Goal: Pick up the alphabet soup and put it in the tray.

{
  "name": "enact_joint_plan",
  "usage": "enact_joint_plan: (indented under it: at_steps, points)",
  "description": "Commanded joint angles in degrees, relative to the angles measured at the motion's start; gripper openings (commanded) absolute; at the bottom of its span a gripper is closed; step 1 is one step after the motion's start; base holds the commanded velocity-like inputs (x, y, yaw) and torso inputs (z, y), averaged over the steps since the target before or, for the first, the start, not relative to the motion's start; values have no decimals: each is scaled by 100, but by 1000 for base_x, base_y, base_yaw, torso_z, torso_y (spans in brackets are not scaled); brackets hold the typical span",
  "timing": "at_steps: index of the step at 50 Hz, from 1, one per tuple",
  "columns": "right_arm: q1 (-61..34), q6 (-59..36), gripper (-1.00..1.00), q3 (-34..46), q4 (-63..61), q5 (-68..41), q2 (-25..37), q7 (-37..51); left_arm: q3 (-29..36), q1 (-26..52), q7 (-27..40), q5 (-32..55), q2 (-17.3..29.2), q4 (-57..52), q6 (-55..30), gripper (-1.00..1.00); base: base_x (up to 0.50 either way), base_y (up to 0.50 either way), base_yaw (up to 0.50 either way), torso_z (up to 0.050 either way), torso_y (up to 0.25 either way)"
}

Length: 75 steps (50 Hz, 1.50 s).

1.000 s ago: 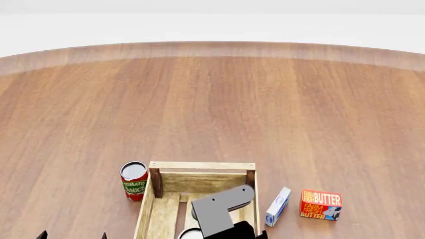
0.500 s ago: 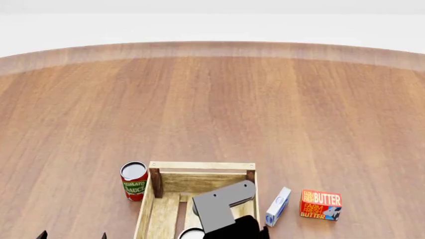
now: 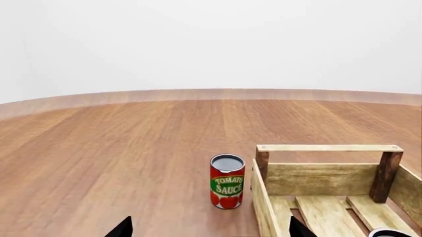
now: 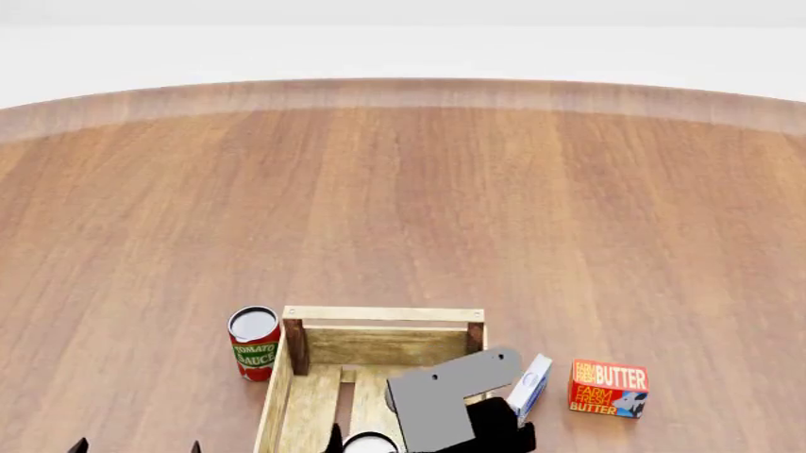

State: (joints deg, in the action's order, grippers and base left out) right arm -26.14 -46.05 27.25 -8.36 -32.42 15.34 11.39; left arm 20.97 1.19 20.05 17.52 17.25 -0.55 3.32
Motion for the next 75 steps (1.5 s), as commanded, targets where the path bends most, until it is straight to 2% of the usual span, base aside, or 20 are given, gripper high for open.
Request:
enact_joint_plan:
  at_steps: [1,11,28,75]
  points:
    - [641,771,100,-165,-766,179,243,198,-4,-15,31,84,33,-125,-92,100,0,0,0,0,0]
    - [1036,1074,100,-193,-1351,353,412,435,9,-93,122,83,94,-399,-178,100,0,0,0,0,0]
    - [1561,1848,100,-379,-2204,626,609,708,-82,-359,370,323,334,-1554,-532,100,0,0,0,0,0]
    - [1758,2552,100,-572,-3577,979,748,1165,-322,-798,770,858,803,-3456,-872,100,0,0,0,0,0]
